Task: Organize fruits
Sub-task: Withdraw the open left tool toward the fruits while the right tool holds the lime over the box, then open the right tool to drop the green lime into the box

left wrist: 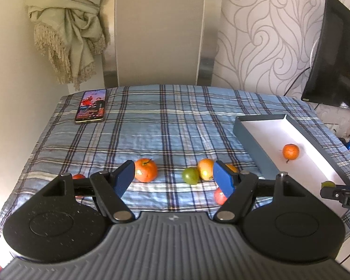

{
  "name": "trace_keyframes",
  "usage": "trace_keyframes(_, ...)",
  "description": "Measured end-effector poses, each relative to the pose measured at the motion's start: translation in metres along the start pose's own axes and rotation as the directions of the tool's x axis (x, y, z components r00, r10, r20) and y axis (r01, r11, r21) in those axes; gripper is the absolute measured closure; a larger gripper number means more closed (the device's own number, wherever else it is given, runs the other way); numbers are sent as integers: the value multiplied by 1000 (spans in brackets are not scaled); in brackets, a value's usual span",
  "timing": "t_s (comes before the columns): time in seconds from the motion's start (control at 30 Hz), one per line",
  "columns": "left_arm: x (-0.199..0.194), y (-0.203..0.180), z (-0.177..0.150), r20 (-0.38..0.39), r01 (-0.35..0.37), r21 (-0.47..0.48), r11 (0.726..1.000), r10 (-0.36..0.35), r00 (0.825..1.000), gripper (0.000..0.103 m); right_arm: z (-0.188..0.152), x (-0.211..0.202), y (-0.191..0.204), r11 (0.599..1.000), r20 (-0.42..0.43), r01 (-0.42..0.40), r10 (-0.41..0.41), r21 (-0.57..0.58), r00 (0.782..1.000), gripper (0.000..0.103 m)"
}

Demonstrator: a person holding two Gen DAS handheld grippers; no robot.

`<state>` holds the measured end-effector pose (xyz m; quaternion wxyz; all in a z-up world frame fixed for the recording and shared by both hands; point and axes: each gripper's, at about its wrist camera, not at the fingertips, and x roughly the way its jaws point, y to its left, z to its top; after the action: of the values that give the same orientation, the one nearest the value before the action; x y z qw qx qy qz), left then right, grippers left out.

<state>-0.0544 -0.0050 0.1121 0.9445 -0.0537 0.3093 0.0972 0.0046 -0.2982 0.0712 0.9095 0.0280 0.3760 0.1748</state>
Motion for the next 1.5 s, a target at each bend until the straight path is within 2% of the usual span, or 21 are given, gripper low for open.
trace_keyframes(0.33,-2,29,-11,-9,-55,-24,998,55,998,25,2,8,4,999,-9,24,-24,-26,1000,74)
trace_keyframes(0.53,3,54,-25,-45,-105,-53,993,103,994,25,-1,12,7,998,-25,37,-38,-41,999,73)
trace_keyframes(0.87,18,77,-28,-57,-148,-75,986,144,988,25,3,14,15,996,0,65,-65,-55,998,72)
trace_keyframes(1.2,31,89,-24,-60,-159,-75,984,155,986,25,13,5,21,1000,60,30,-30,-4,998,72)
trace_keyframes(1.3,37,95,-24,-63,-167,-75,983,163,985,25,13,2,25,998,78,56,-55,-15,995,66)
trace_keyframes(1.37,42,101,-24,-65,-176,-75,981,171,983,25,14,1,27,996,95,88,-85,-22,992,65)
trace_keyframes(1.5,53,113,-27,-75,-193,-79,978,188,979,25,16,-4,28,995,105,100,-98,-14,990,65)
